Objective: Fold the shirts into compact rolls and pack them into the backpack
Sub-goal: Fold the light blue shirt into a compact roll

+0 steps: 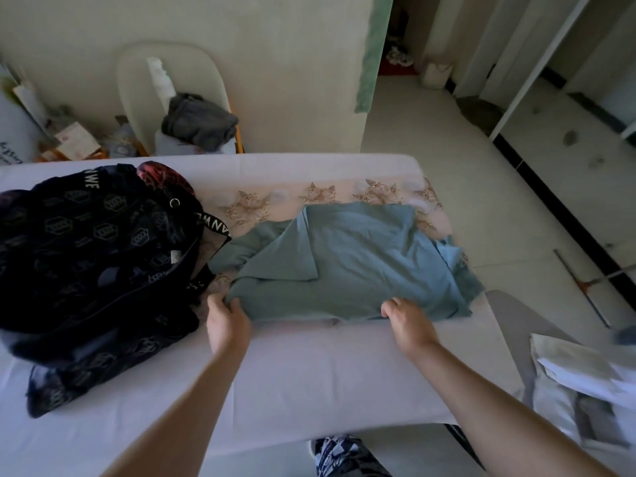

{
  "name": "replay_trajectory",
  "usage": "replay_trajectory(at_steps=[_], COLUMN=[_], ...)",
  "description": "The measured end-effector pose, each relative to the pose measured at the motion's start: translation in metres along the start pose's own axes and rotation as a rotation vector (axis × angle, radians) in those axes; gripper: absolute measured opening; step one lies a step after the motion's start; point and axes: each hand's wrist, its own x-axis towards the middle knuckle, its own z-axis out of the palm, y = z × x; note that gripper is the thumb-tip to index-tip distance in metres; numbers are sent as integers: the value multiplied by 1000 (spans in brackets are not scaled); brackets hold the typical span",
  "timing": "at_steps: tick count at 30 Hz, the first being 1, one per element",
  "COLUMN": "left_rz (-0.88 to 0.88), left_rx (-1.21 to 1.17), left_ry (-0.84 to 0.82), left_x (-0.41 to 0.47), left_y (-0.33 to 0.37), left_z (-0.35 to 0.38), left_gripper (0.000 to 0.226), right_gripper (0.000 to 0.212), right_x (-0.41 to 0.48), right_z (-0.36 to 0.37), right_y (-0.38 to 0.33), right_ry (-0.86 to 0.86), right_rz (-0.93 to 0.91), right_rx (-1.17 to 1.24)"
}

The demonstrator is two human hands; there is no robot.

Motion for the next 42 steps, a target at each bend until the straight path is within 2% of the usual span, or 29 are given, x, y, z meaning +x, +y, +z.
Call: replay_trajectory(at_steps=[3, 6, 8, 11, 14, 15, 19, 21, 23, 25, 27, 29, 31, 33, 35, 37, 38, 40, 42], left_rz=[10, 62, 144, 428, 703, 730, 820, 797, 801, 885, 834, 651, 417, 217, 201, 395, 541, 802, 863], left_rx=[99, 564, 829, 799, 798, 807, 912, 939, 926, 886, 742, 499, 298, 201, 337, 481, 496, 541, 715], left_ry=[18, -147, -175, -78, 10, -14, -339, -405, -388, -360, -315, -197, -6, 92, 171, 234, 180, -57, -320], left_x=[3, 9, 6, 0, 4, 7, 29, 43, 55, 69, 85, 98, 123, 153, 171, 171, 164, 145, 125], left_y=[-2, -12, -18, -19, -4, 3, 20, 21, 26, 24, 27, 48, 74, 95, 103, 98, 93, 76, 54], left_z=[-14, -24, -19, -2, 15, 19, 39, 47, 51, 56, 57, 51, 42, 30, 22, 26, 33, 54, 76], left_gripper=[29, 42, 47, 54, 54, 55, 74, 80, 71, 46, 23, 9, 13, 23, 38, 43, 41, 35, 36], right_gripper=[41, 38, 35, 25, 23, 27, 46, 56, 64, 72, 76, 78, 76, 73, 71, 69, 68, 68, 71], right_x=[-3, -9, -10, 4, 27, 35, 75, 100, 123, 142, 158, 171, 185, 198, 207, 207, 205, 197, 188], right_z=[-7, -8, -10, -12, -11, -12, -25, -28, -28, -25, -21, -18, -16, -15, -14, -11, -8, -1, 7], right_y=[16, 24, 14, -16, -45, -53, -79, -90, -98, -106, -113, -118, -121, -121, -117, -112, -110, -102, -88], right_ry=[-40, -52, -55, 2, -66, -103, -185, -238, -290, -321, -329, -303, -248, -193, -168, -178, -204, -258, -299], right_rz=[-52, -67, -77, -180, -206, -205, -223, -229, -235, -242, -252, -243, -238, -227, -167, -62, 2, 142, 227], right_rx=[-80, -135, -67, 51, 127, 131, 110, 87, 76, 78, 123, 219, 316, 310, 223, 127, 88, 73, 87])
